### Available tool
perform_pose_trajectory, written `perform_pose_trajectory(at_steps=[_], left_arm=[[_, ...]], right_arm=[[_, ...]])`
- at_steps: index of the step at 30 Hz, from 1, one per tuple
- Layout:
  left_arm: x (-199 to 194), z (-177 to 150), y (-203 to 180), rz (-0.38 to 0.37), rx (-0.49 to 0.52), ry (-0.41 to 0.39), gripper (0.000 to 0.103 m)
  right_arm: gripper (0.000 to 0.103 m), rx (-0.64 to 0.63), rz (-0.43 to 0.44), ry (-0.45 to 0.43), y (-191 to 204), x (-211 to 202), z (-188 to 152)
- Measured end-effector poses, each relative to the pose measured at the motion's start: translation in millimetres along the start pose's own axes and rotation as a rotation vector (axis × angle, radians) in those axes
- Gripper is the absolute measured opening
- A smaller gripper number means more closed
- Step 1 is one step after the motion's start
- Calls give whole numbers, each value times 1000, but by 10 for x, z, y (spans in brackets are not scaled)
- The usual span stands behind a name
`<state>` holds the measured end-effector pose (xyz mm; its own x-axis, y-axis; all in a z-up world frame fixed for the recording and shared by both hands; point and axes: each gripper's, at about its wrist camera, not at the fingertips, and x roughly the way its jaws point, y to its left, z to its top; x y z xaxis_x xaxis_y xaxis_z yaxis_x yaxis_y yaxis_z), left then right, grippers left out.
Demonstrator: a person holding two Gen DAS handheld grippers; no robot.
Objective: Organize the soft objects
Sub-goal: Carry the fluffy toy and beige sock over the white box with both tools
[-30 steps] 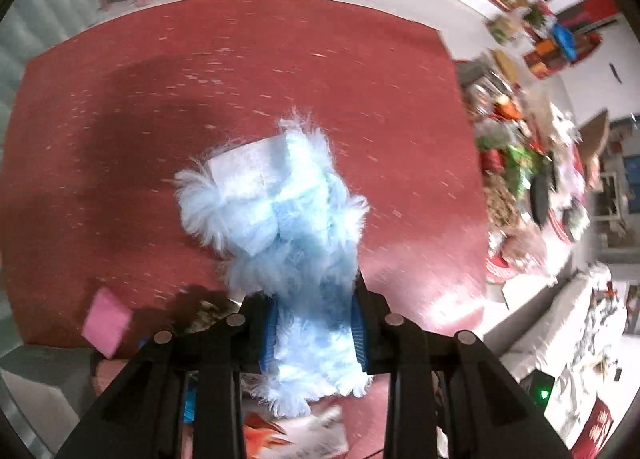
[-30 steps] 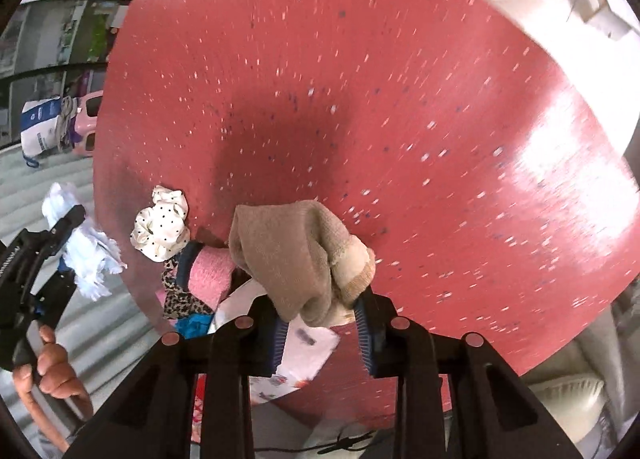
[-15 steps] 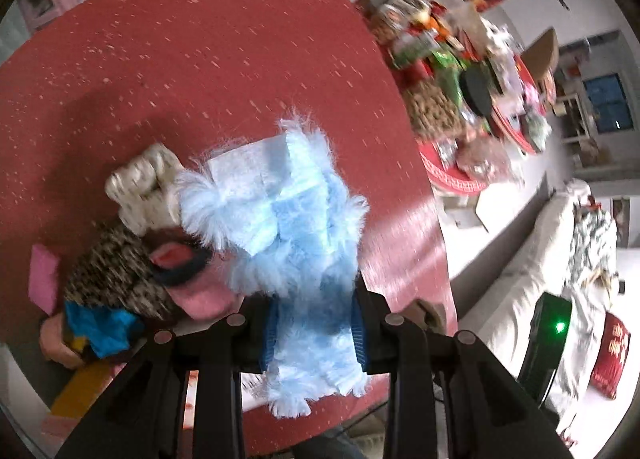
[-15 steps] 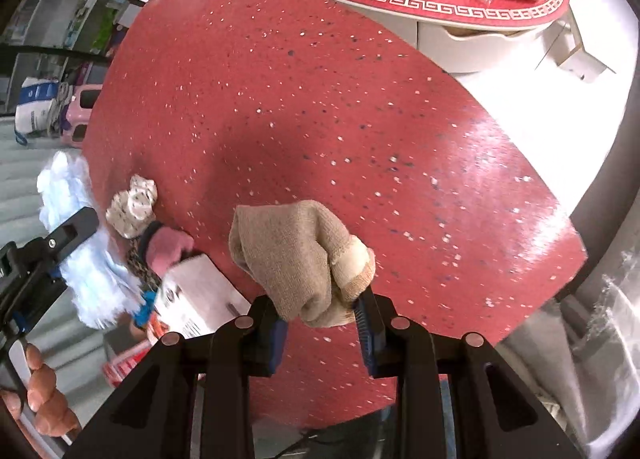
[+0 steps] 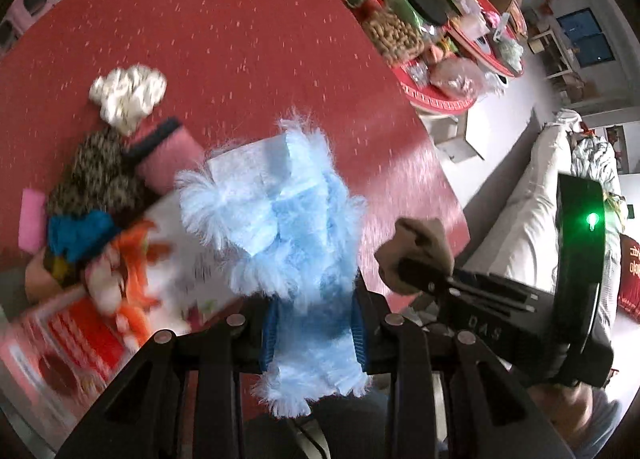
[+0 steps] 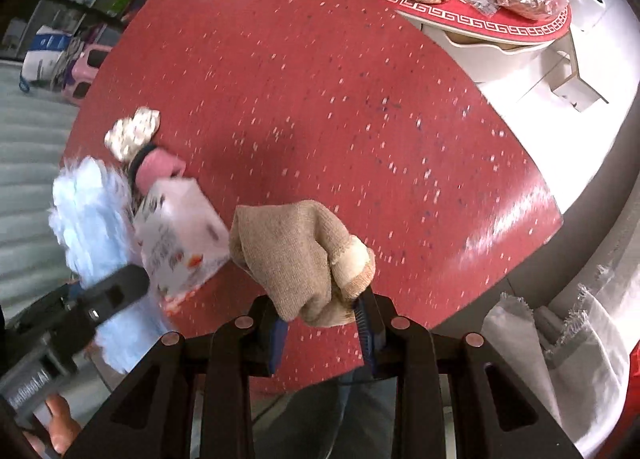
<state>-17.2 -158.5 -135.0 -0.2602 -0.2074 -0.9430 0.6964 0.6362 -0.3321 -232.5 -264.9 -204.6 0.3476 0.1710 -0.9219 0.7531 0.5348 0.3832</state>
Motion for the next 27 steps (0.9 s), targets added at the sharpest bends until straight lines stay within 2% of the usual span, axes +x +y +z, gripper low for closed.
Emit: perform_pose_trajectory(at_steps=[9,13,27], left_arm=[[-34,-622,103,12,33,11,33],[-73,-853,228,10,17,9,33],[-459,-1378,617,23,-50,-92,33]], right_arm=[[31,-61,3,28,236,43,-394],[31,-115,2,42,403,53,-563],[31,-372,-16,32,1146,-12,-1017]])
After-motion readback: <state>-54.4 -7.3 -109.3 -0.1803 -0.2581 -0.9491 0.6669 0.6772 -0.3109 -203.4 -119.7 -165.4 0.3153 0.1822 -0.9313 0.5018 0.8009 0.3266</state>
